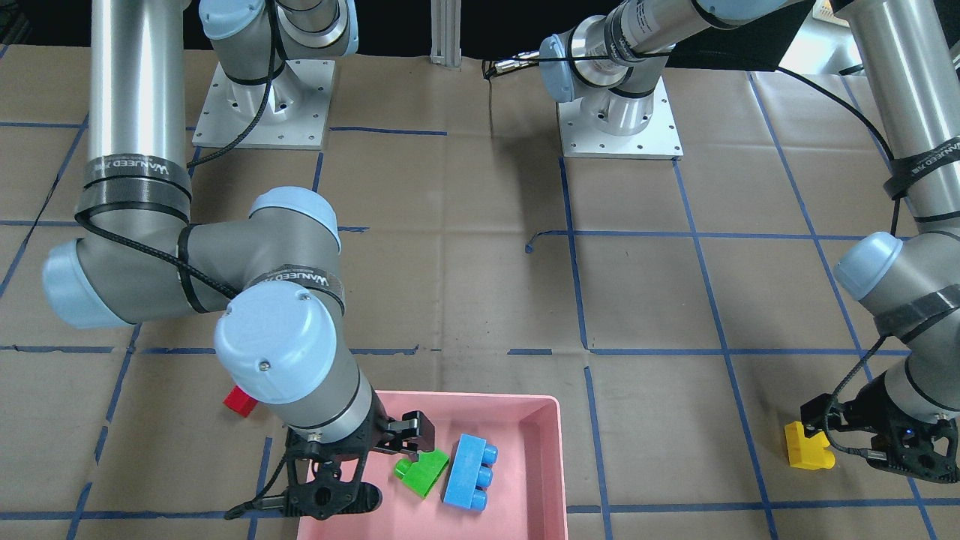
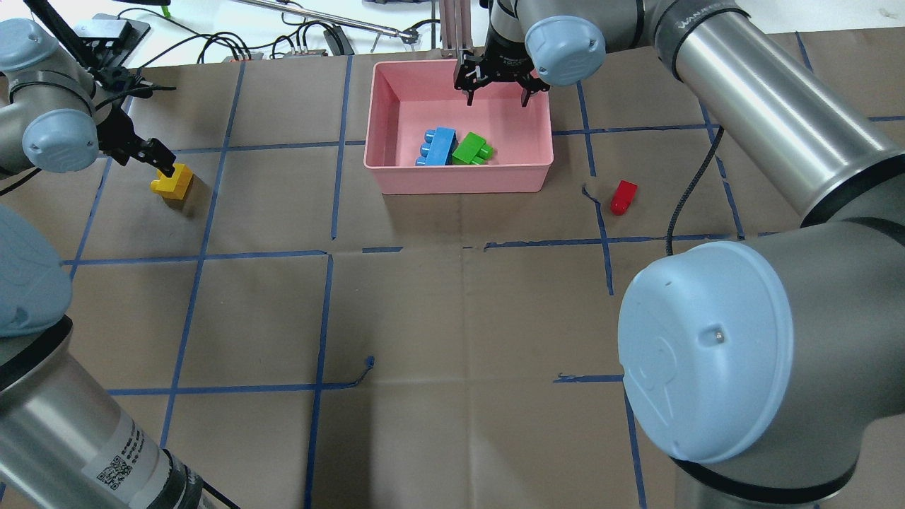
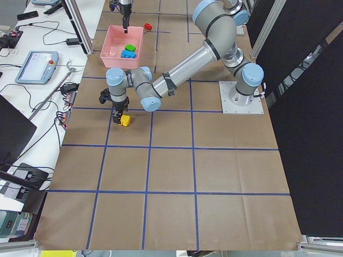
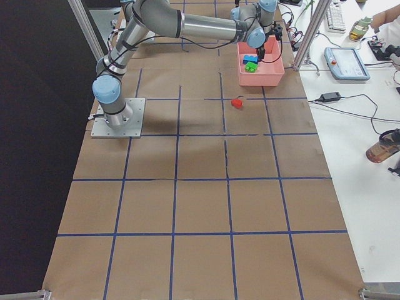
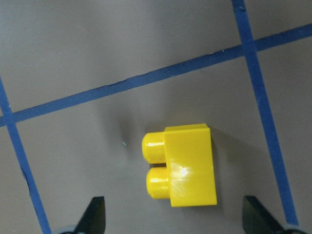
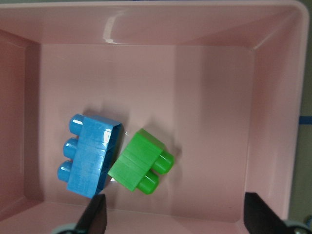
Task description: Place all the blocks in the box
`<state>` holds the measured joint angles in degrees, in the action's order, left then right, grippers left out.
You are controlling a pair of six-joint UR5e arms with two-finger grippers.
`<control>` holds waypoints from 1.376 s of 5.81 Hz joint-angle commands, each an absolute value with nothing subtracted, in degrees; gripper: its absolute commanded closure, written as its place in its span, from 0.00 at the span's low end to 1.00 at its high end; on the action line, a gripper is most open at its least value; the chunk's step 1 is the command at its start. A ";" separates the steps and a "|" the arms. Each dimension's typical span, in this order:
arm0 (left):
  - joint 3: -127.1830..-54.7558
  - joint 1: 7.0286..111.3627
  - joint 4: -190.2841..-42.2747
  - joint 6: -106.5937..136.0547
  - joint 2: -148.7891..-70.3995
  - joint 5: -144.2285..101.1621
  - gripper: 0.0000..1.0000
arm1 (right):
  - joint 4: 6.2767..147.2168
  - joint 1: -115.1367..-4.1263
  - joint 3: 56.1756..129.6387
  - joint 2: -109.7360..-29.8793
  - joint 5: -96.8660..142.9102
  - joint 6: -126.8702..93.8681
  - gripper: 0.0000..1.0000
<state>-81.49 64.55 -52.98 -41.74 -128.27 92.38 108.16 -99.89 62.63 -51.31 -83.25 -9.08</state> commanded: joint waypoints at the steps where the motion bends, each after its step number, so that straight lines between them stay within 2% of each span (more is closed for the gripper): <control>1: -80.60 64.60 -51.59 -41.93 -131.64 92.37 0.01 | 100.76 -94.70 63.54 -55.70 -83.93 -1.90 0.00; 4: -80.69 65.56 -53.25 -41.84 -130.71 91.24 0.01 | 89.68 -86.93 63.81 -56.34 -84.20 0.19 0.00; 5: -81.55 65.91 -53.70 -41.66 -130.17 90.88 0.01 | 88.78 -86.66 65.37 -56.51 -86.11 -5.74 0.01; 6: -82.00 65.92 -53.70 -41.66 -130.86 90.10 0.01 | 90.16 -86.40 70.44 -57.64 -88.22 -11.63 0.01; 7: -82.00 65.83 -53.70 -41.92 -131.13 90.17 0.10 | 94.09 -84.92 75.88 -58.61 -88.33 -14.30 0.01; 8: -81.83 65.74 -53.70 -41.75 -131.22 90.09 0.54 | 98.39 -84.64 80.81 -58.62 -88.24 -18.33 0.01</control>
